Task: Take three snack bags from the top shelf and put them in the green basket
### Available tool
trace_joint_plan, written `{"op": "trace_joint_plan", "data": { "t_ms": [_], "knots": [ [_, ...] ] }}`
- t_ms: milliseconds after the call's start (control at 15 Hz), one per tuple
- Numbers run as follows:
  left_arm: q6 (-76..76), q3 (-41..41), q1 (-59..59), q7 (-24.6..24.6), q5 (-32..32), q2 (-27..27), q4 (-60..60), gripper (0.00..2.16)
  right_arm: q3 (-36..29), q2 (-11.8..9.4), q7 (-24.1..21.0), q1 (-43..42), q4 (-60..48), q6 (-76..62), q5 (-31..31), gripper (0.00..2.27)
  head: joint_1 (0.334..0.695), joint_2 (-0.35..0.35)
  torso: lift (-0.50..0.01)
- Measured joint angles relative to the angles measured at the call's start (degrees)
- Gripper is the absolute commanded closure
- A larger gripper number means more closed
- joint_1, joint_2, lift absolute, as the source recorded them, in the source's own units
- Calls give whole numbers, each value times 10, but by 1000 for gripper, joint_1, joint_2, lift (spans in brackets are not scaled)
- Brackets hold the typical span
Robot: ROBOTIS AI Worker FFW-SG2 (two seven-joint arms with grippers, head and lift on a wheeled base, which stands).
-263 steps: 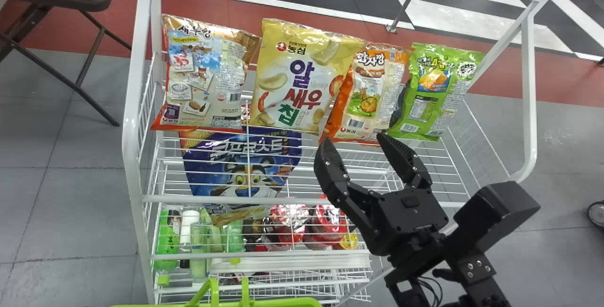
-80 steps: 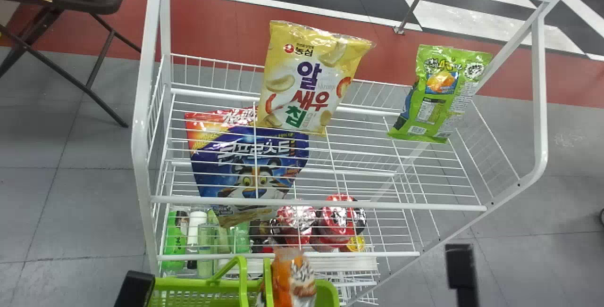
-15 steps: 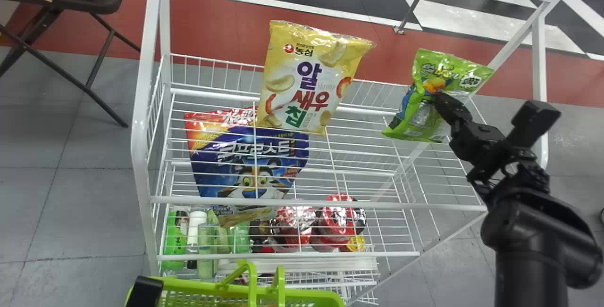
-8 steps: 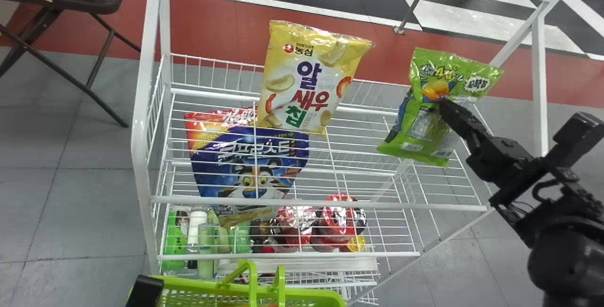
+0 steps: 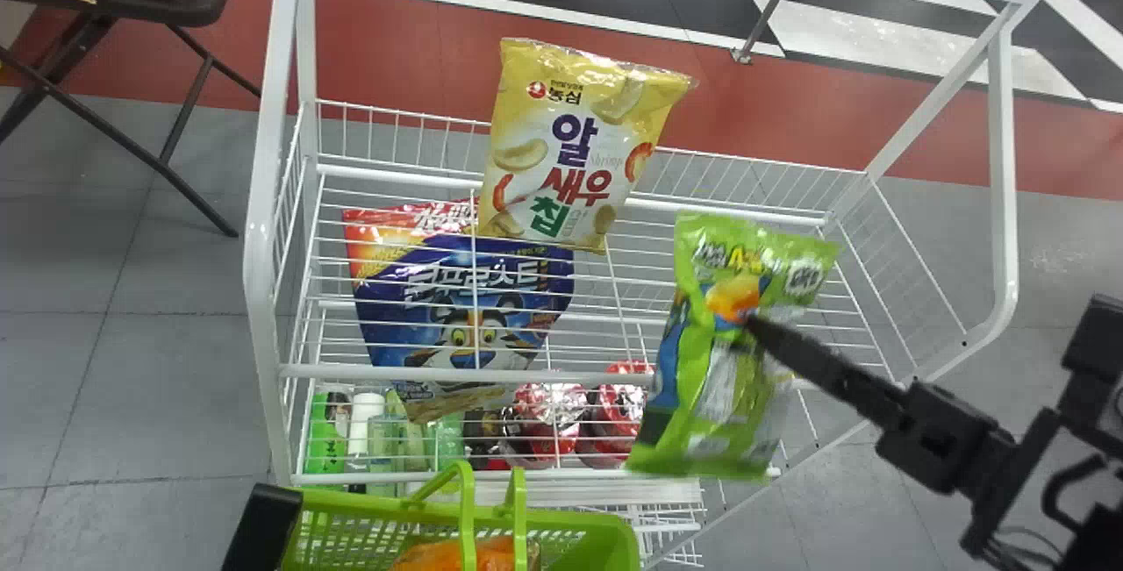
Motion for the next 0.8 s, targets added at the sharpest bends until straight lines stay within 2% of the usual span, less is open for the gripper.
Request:
{"op": "trace_joint_plan", "data": {
  "t_ms": [200,400,600,800],
  "knots": [
    [0,0,-14,7,0,0,1,1048,-5,0,49,27,-11,85,3,2219,695,-350,-28],
    [0,1,-23,12,2,0,1,1045,40,0,87,97,-9,94,8,2219,695,-350,-28],
    [0,0,-25,16,3,-2,2,1045,104,0,98,172,-20,94,18,2219,695,-350,-28],
    [0,-3,-23,17,3,-1,-1,1048,145,0,93,185,17,89,58,2219,695,-350,-28]
  ]
}}
